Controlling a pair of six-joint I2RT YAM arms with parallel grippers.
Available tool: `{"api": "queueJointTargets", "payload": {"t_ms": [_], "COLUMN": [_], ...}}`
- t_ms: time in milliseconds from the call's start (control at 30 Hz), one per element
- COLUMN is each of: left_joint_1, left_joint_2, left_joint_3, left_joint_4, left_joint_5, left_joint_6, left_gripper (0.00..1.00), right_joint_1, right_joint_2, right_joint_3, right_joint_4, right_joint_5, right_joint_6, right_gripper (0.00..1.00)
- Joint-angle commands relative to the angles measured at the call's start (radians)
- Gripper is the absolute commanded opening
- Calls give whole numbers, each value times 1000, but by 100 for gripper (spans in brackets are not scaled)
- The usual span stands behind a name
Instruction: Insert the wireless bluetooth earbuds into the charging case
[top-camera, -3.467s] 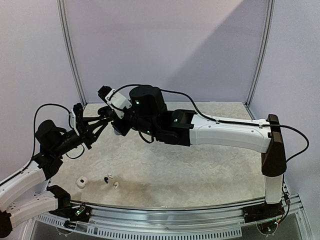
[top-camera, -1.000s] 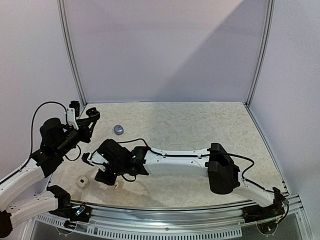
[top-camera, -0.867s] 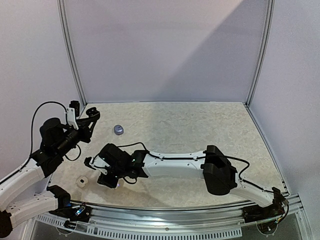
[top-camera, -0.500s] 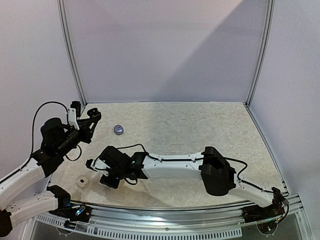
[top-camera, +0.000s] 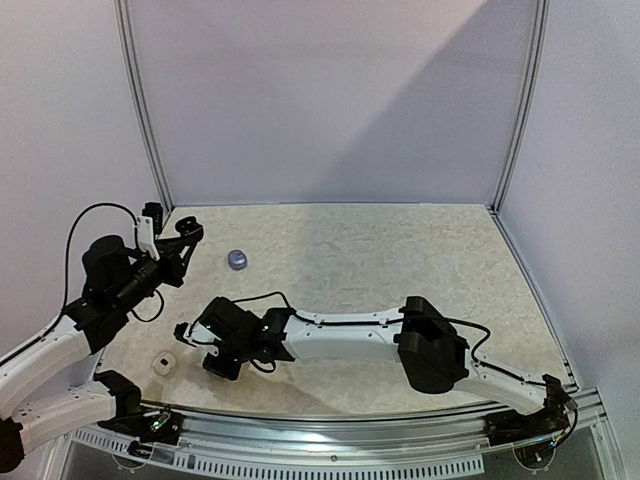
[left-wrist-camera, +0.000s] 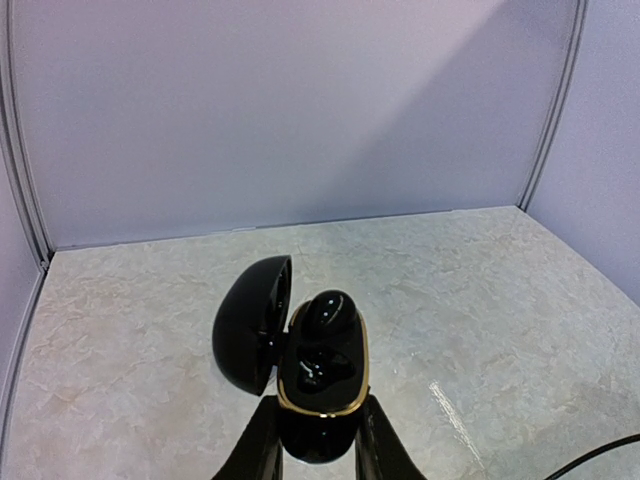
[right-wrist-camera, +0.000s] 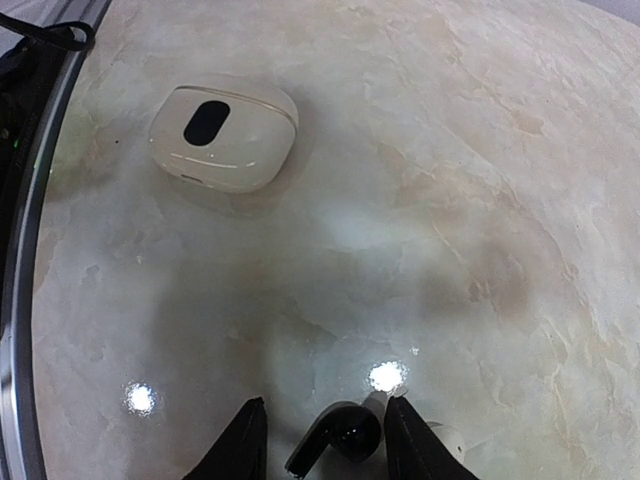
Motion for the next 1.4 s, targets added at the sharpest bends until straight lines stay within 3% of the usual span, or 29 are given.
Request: {"api": "queueJointTargets", "payload": {"t_ms": [0,133,633,833,1100,1367], "left_joint_1": [9,10,9,9,10,9], "left_joint_2": [2,4,1,2,3,8], "left_joint_3": [-17,-18,-20,-21,-19,-20], "left_joint_4": [20,20,23,24,22,27], "left_joint_5": [4,4,4,4,29,37], "left_joint_6": [-1,0,8,8,8,7], "left_gripper": [0,0,0,0,0,0], "right_joint_1": [6,7,10,10,11,13], "right_joint_2": [40,31,-62,-52,-33,-52], "right_joint_3": [15,13,-56,-58,-59,-63], "right_joint_4": [-64,-83,-92,-118,-186,-254], "right_joint_5": [23,18,-41,-15,51,51], "right_joint_6": [-2,-14,-82,-74,-76,-50], "right_gripper": [38,29,14,25,31,27]}}
